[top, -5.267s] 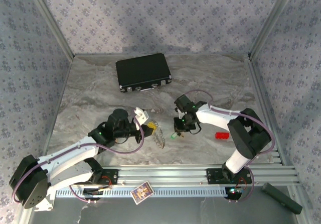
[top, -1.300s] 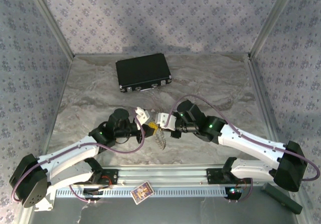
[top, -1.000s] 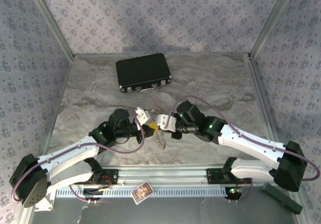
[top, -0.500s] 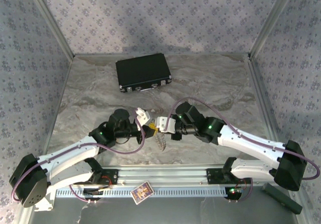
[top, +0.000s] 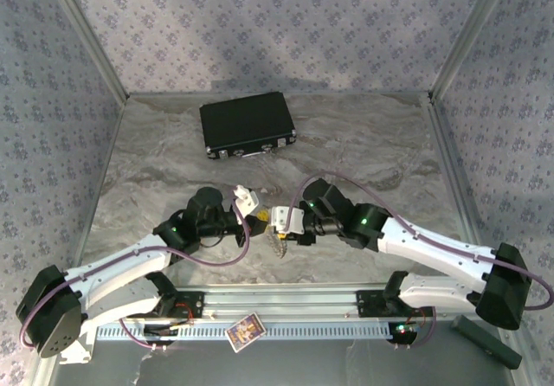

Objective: Put the keys on the keyring

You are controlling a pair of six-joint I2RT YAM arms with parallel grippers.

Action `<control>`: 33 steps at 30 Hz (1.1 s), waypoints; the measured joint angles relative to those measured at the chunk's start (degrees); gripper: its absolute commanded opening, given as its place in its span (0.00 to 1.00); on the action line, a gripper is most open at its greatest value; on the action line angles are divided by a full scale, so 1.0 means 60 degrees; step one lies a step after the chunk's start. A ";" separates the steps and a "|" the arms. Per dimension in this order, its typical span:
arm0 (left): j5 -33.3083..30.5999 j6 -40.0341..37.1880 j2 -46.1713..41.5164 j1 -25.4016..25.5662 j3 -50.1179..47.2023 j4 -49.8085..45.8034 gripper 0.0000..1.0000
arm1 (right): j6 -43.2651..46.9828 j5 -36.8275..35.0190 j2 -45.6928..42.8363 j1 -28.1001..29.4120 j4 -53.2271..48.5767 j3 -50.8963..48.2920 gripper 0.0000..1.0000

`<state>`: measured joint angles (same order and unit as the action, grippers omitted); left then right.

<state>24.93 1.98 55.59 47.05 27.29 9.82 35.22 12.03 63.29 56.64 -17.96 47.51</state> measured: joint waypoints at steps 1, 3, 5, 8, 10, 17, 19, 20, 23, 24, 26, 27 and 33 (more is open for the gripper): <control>-0.0033 -0.0091 0.0000 0.0015 0.0000 0.0040 0.00 | -0.0036 0.0098 -0.0142 -0.0076 -0.0051 0.0000 0.36; -0.0106 -0.0335 -0.0007 0.0055 0.0000 0.0120 0.00 | -0.0157 0.0430 -0.0484 -0.0386 -0.0131 0.0000 0.35; -0.0160 -0.0663 -0.0033 0.0113 -0.0007 0.0219 0.00 | -0.0390 0.0838 -0.0860 -0.0929 -0.0124 -0.0018 0.33; -0.0164 -0.1224 -0.0153 0.0229 -0.0135 0.0546 0.00 | -0.0878 0.1421 -0.1202 -0.1672 0.0055 -0.0168 0.30; -0.0157 -0.1596 -0.0262 0.0295 -0.0244 0.0688 0.00 | -0.1177 0.1843 -0.1228 -0.1920 0.0273 -0.0317 0.29; -0.0080 -0.2623 -0.0641 0.0375 -0.0477 0.0801 0.00 | -0.1719 0.3195 -0.0794 -0.1916 0.0827 -0.0506 0.29; -0.0044 -0.2758 -0.0688 0.0375 -0.0481 0.0834 0.00 | -0.1727 0.3333 -0.0656 -0.1865 0.0827 -0.0503 0.29; -0.0033 -0.2809 -0.0699 0.0375 -0.0484 0.0845 0.00 | -0.1727 0.3384 -0.0586 -0.1821 0.0831 -0.0506 0.28; -0.0007 -0.2903 -0.0696 0.0375 -0.0488 0.0863 0.00 | -0.1727 0.3391 -0.0382 -0.1679 0.0911 -0.0503 0.27; -0.0007 -0.2925 -0.0696 0.0375 -0.0484 0.0871 0.00 | -0.1727 0.3388 -0.0328 -0.1639 0.0951 -0.0506 0.26; -0.0007 -0.2943 -0.0696 0.0379 -0.0484 0.0871 0.00 | -0.1723 0.3384 -0.0226 -0.1599 0.1002 -0.0503 0.25; -0.0011 -0.2943 -0.0696 0.0379 -0.0484 0.0867 0.00 | -0.1723 0.3377 -0.0178 -0.1592 0.1031 -0.0503 0.23; 0.0040 -0.3005 -0.0696 0.0433 -0.0503 0.0874 0.00 | -0.1727 0.3286 0.0051 -0.1563 0.1162 -0.0503 0.18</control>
<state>25.17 -16.05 51.42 49.65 24.27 15.07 24.86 31.75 63.59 47.27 -10.98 44.49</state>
